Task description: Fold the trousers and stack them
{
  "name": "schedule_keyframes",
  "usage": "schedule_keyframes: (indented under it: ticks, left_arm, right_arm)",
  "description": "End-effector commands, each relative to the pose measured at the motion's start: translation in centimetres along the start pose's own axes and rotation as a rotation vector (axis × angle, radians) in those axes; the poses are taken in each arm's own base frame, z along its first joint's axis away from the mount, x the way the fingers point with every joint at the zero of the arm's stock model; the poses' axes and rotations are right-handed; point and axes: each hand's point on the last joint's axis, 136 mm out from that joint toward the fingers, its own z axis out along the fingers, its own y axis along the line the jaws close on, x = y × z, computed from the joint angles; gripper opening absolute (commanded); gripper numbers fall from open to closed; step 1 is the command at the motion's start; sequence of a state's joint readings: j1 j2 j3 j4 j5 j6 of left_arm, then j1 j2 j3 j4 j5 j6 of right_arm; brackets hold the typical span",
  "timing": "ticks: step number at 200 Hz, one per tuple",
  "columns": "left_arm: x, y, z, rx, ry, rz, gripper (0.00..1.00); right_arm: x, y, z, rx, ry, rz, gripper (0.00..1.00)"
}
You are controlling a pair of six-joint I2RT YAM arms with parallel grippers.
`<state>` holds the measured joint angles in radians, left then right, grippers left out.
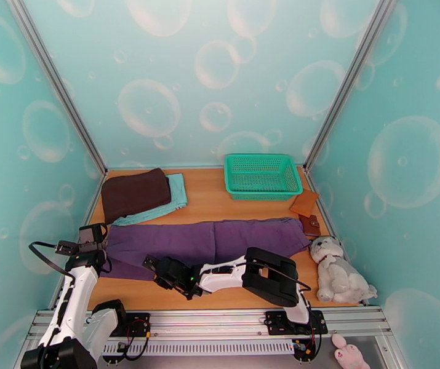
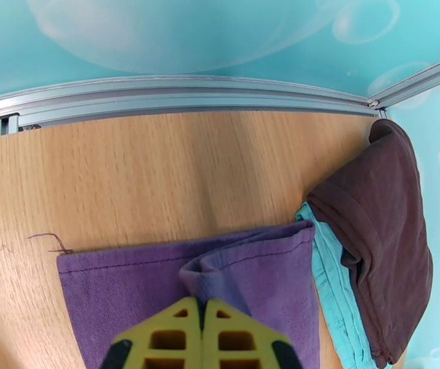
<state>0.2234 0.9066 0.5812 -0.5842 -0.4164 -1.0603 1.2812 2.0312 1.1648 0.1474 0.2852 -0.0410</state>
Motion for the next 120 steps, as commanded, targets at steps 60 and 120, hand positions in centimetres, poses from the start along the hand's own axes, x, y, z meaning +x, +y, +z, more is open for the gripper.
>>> schedule_keyframes:
  ticks: [60,120]
  left_arm:
    - [-1.4,-0.8,-0.9,0.016,-0.03,0.008,0.0]
    - [-1.5,-0.5,-1.1,0.014,-0.04,0.007,0.0]
  right_arm:
    - [0.8,-1.9,0.1,0.081,0.027,0.018,0.13]
    - [-0.6,-1.2,-1.5,0.055,-0.014,0.003,0.0]
